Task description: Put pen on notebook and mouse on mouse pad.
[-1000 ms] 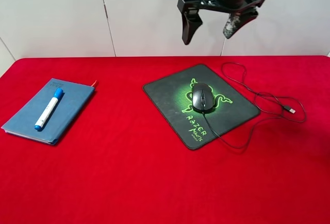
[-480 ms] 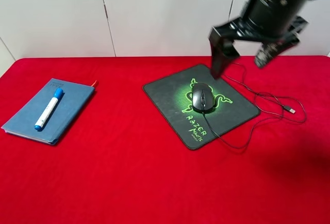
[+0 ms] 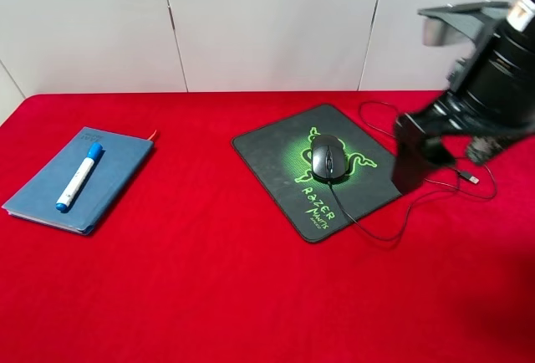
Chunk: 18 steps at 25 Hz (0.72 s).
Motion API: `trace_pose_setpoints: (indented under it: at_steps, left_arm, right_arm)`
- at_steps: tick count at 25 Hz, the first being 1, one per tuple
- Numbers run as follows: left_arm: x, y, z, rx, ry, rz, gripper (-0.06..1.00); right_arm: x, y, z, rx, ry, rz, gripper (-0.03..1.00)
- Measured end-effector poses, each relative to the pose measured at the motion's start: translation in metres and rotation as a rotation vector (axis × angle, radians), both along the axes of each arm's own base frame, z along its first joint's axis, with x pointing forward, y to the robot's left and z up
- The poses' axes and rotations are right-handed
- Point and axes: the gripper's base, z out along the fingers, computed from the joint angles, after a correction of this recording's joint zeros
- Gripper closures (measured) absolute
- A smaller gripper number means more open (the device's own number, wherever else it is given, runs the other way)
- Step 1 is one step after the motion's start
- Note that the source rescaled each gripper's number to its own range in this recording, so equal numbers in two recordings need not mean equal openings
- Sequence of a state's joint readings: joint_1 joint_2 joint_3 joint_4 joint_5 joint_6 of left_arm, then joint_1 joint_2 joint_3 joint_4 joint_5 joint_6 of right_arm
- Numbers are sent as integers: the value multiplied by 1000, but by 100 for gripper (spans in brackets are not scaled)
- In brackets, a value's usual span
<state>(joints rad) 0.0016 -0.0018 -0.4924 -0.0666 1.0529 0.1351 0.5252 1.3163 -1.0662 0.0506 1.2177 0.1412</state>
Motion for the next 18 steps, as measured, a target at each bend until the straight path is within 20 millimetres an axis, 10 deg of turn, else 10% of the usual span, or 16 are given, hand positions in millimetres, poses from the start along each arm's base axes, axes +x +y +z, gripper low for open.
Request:
trace_pose_setpoints:
  at_steps: [18]
  left_arm:
    - [0, 0, 0, 0, 0, 0, -5]
  right_arm:
    - [-99, -73, 7, 117, -331, -78, -3]
